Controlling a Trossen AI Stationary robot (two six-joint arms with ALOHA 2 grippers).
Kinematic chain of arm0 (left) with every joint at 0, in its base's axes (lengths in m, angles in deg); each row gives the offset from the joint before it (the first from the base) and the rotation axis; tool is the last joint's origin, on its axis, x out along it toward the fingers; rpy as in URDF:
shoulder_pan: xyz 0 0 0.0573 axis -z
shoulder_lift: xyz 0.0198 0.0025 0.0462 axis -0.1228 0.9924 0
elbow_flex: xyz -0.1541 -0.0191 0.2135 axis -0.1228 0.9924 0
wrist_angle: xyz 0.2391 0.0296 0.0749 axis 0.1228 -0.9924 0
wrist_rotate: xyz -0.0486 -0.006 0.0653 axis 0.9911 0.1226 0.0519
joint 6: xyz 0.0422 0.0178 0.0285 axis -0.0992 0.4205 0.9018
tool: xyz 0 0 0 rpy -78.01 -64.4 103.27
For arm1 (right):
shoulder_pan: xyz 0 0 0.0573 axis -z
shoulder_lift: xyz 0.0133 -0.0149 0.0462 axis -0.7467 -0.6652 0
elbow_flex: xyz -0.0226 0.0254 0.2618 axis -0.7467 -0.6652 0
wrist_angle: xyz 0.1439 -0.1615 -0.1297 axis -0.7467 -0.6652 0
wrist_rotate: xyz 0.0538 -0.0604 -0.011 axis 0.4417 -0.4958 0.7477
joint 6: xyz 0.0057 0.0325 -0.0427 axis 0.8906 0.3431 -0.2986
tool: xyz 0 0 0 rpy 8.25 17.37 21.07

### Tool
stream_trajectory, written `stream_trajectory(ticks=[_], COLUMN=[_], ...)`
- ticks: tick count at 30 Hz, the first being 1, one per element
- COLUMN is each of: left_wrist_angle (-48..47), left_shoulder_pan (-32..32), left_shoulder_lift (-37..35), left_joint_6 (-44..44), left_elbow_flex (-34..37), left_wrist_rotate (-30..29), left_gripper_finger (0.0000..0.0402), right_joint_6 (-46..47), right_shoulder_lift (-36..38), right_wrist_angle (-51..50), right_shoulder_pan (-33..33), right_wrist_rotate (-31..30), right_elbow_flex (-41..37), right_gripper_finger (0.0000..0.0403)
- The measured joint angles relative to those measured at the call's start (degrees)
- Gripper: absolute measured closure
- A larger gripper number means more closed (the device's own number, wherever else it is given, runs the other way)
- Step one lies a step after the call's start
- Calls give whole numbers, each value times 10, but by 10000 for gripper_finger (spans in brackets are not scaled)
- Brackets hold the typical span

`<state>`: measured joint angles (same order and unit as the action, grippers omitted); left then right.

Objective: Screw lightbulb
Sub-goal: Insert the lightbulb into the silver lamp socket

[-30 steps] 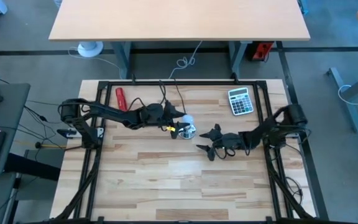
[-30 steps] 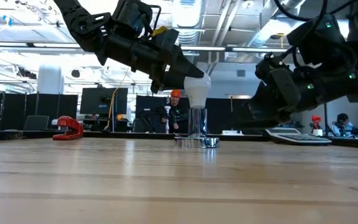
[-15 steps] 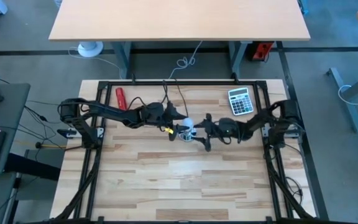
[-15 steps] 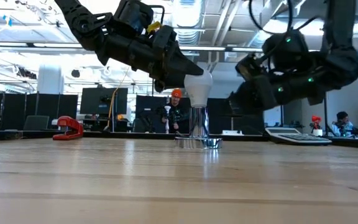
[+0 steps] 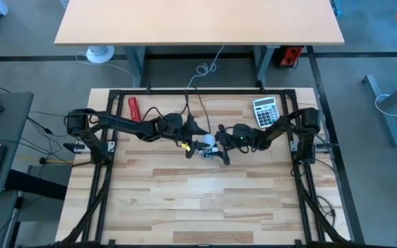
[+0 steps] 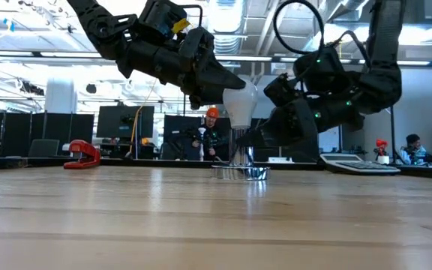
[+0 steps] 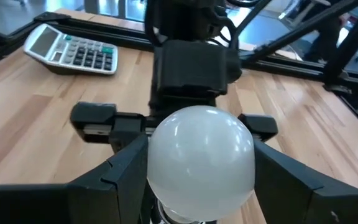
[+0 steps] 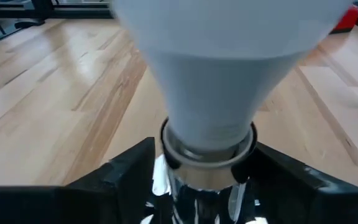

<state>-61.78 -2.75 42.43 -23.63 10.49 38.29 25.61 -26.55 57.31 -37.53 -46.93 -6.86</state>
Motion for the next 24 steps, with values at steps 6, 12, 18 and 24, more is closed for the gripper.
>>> stream_trajectory(ticks=[6,12,18,24], left_wrist_angle=[-14,-19,-22,-20], left_shoulder_pan=[-2,-12,-8,17], left_shoulder_lift=[0,0,0,0], left_joint_6=[19,-6,-35,-50], left_elbow_flex=[0,0,0,0], left_wrist_rotate=[5,7,-1,-67], left_gripper_finger=[173,173,173,173], right_joint_6=[28,78,103,198], right_shoulder_lift=[0,1,0,-47], right_wrist_angle=[0,0,2,56], right_shoulder_pan=[-2,-40,-116,-176], right_wrist_rotate=[-1,-97,-304,-507], right_elbow_flex=[0,-2,-2,2], right_gripper_finger=[226,226,226,226])
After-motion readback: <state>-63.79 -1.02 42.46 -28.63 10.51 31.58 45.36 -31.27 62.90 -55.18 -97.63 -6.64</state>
